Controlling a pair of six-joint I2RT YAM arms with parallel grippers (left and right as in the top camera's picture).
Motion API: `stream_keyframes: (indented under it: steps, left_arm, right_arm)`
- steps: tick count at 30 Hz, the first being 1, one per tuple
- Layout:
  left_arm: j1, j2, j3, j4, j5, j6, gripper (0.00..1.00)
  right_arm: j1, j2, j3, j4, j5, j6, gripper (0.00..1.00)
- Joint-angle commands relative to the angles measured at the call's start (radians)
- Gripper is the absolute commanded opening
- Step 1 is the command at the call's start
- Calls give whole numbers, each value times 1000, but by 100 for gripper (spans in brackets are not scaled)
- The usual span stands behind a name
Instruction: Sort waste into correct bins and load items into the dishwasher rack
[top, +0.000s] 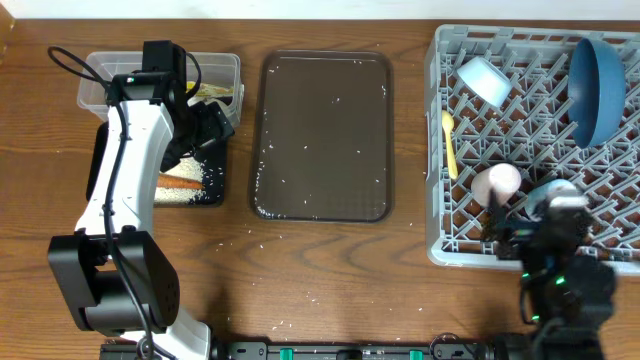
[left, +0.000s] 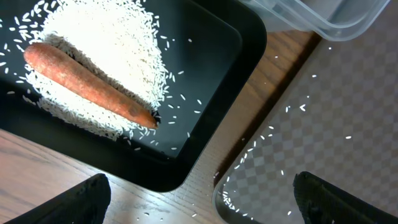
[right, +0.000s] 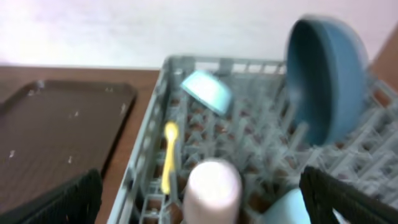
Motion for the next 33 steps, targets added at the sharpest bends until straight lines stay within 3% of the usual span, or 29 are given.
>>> stream_keyframes:
  steps: [1, 14, 33]
  left_arm:
    - [2, 0, 0, -3, -15, 1, 97]
    - [2, 0, 0, -2, -15, 1, 97]
    - [2, 0, 0, -3, -15, 1, 96]
  right_arm:
    - [-10, -97, -145, 97, -65, 21, 99]
    - [-3, -307, -404, 272, -64, 85, 99]
    - [24, -307, -403, 268, -63, 85, 99]
